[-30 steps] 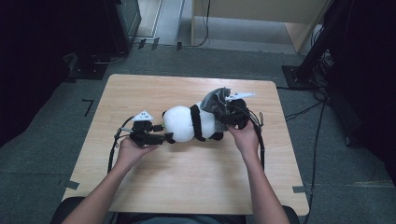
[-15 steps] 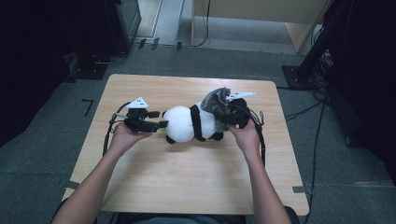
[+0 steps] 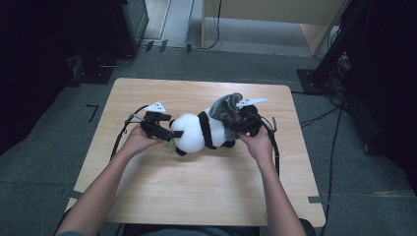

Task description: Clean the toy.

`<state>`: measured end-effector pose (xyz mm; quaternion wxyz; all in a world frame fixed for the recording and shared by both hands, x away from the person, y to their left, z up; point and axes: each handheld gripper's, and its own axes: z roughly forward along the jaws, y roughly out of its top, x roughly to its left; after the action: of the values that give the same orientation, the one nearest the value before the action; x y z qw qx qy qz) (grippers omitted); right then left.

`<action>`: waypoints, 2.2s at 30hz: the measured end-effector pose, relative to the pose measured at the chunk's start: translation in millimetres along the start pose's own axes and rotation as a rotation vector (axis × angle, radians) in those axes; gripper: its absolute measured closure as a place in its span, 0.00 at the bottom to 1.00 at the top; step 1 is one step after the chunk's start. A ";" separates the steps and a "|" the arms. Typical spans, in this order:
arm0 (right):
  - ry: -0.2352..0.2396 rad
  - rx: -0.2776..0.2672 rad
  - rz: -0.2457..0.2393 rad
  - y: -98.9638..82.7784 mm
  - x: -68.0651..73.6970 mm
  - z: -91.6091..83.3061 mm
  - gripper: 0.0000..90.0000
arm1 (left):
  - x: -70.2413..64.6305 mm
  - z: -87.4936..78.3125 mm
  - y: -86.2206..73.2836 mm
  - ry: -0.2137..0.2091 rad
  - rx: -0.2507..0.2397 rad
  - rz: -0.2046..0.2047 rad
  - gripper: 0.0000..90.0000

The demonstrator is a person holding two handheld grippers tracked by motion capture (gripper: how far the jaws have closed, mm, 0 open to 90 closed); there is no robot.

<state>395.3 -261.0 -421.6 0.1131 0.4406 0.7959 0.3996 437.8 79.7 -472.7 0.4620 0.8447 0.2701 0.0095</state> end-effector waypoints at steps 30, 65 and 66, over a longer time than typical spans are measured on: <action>-0.092 -0.154 0.024 -2.0 0.8 -6.1 0.74 | -34.5 9.7 -10.7 -0.105 -0.017 -0.069 0.49; 0.221 -0.039 -0.056 -13.9 124.8 20.3 0.77 | -69.9 -13.6 1.0 0.083 -0.261 -0.336 0.55; 0.222 -0.037 -0.061 -14.4 125.7 21.5 0.77 | -69.9 -13.6 1.0 0.083 -0.261 -0.336 0.55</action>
<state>324.3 -154.2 -424.7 0.0444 0.3671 0.8090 0.4570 375.0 57.3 -447.8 0.5510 0.7198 0.4223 0.0019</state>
